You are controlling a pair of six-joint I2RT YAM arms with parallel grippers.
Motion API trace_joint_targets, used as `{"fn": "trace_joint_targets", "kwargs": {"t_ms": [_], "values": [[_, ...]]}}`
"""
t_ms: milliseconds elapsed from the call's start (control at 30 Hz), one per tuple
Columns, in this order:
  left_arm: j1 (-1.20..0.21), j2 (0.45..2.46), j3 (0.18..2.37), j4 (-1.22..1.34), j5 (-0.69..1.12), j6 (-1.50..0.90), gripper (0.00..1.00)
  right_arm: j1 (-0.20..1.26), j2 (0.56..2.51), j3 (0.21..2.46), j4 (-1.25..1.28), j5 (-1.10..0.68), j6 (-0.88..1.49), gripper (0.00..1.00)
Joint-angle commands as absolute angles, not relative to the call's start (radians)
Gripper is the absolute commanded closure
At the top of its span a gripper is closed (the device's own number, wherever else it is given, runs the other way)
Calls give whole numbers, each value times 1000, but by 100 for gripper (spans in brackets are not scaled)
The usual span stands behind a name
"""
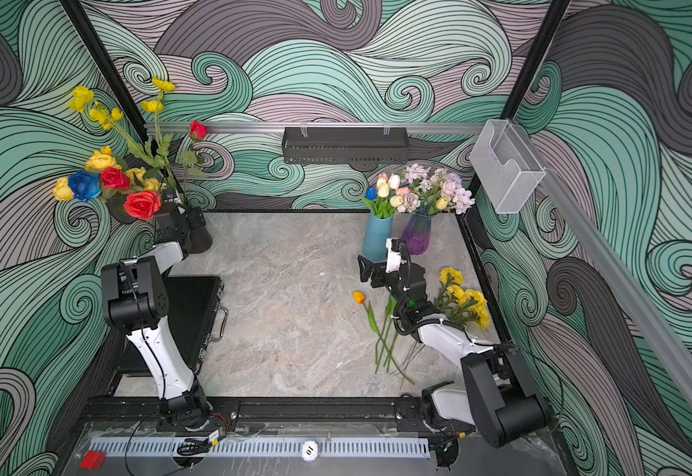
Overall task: Pick out yellow flowers from the vase
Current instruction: Move the vase to the center of the board.
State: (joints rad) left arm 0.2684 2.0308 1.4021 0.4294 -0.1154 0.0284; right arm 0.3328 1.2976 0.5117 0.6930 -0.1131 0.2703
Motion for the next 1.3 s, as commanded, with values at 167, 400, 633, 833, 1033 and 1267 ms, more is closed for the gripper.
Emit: {"fn": "trace_joint_targets", "kwargs": {"t_ms": [167,400,633,833,1033,1267], "values": [[271,2064,1465,391,-47,35,30,336,1306,516,715,-122,282,0],[270,2037,1432,410,55,47,46,337,1301,518,712,-120,280,0],[238,1947,1341,449,134,50,54,336,1302,518,711,-122,281,0],[172,1875,1236,472,134,93,55,336,1294,519,710,-126,282,0],[90,1788,1111,520,107,91,57,338,1283,518,704,-121,277,0],[-31,1711,999,563,77,73,57,337,1268,519,694,-121,272,0]]}}
